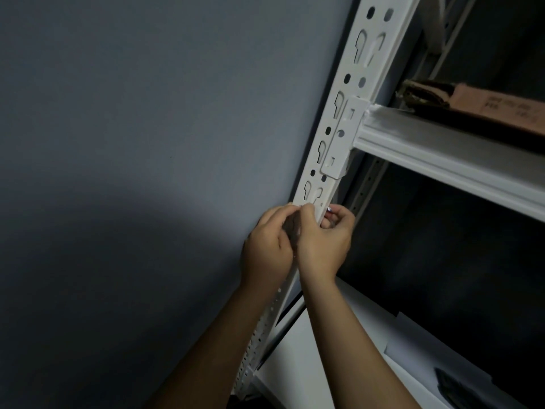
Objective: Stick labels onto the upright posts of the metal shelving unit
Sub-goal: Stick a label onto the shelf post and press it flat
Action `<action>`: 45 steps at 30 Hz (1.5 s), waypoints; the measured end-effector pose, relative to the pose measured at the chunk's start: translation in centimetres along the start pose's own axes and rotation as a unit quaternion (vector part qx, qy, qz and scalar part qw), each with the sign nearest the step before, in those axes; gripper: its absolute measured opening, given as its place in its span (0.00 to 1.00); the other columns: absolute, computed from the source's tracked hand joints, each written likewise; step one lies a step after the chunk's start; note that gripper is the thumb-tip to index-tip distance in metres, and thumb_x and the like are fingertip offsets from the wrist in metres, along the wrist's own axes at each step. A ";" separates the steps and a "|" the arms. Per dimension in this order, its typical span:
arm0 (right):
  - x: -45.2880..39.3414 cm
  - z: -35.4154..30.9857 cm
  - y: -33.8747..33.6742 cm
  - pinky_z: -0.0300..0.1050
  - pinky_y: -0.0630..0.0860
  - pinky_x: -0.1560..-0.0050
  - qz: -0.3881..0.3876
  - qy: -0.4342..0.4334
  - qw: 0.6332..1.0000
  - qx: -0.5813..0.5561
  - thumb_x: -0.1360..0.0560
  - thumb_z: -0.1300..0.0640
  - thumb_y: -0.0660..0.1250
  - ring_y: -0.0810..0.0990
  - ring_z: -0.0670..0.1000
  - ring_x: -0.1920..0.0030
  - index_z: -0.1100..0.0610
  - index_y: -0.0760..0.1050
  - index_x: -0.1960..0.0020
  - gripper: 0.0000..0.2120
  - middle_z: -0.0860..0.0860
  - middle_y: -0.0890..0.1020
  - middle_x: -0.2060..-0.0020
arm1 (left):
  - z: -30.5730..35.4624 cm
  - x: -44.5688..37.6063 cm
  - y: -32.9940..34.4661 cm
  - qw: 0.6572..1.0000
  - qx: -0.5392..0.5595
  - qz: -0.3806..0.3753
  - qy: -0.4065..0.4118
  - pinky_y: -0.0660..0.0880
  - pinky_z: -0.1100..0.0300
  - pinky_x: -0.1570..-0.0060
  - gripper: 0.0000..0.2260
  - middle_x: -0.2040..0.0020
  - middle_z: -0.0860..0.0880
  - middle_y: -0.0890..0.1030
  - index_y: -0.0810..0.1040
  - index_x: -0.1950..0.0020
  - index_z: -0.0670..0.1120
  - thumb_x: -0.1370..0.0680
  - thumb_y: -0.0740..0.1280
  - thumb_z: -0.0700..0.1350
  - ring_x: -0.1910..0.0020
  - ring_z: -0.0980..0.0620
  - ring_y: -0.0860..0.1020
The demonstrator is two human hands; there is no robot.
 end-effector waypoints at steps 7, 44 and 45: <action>0.0 -0.1 0.4 0.37 0.73 0.58 0.010 0.018 1.000 0.005 0.33 0.55 0.71 0.80 0.44 0.59 0.51 0.69 0.49 0.15 0.47 0.80 0.55 | 0.0 0.0 -0.1 1.000 -0.005 -0.006 -0.005 0.74 0.61 0.43 0.23 0.40 0.49 0.79 0.77 0.37 0.44 0.27 0.52 0.37 0.43 0.53 0.77; 0.0 1.0 -2.7 0.32 0.77 0.57 -0.150 0.031 0.966 -0.210 0.24 0.72 0.62 0.83 0.40 0.56 0.62 0.72 0.43 0.12 0.50 0.81 0.53 | 1.7 -0.1 0.6 0.973 -0.177 0.067 0.135 0.77 0.59 0.61 0.10 0.49 0.50 0.80 0.81 0.48 0.44 0.22 0.62 0.46 0.52 0.51 0.79; 0.0 0.9 -2.8 0.31 0.77 0.57 -0.154 0.033 0.964 -0.213 0.24 0.72 0.62 0.83 0.39 0.56 0.62 0.72 0.43 0.12 0.49 0.81 0.54 | 1.7 -0.2 0.5 0.971 -0.178 0.068 0.143 0.76 0.61 0.61 0.11 0.50 0.50 0.81 0.82 0.49 0.43 0.22 0.62 0.46 0.53 0.51 0.79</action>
Point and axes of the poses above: each hand's wrist, its own x-axis away from the middle knuckle, its own y-axis out of the palm, z = x × y, the point moved 2 cm from there along -x, towards the middle knuckle
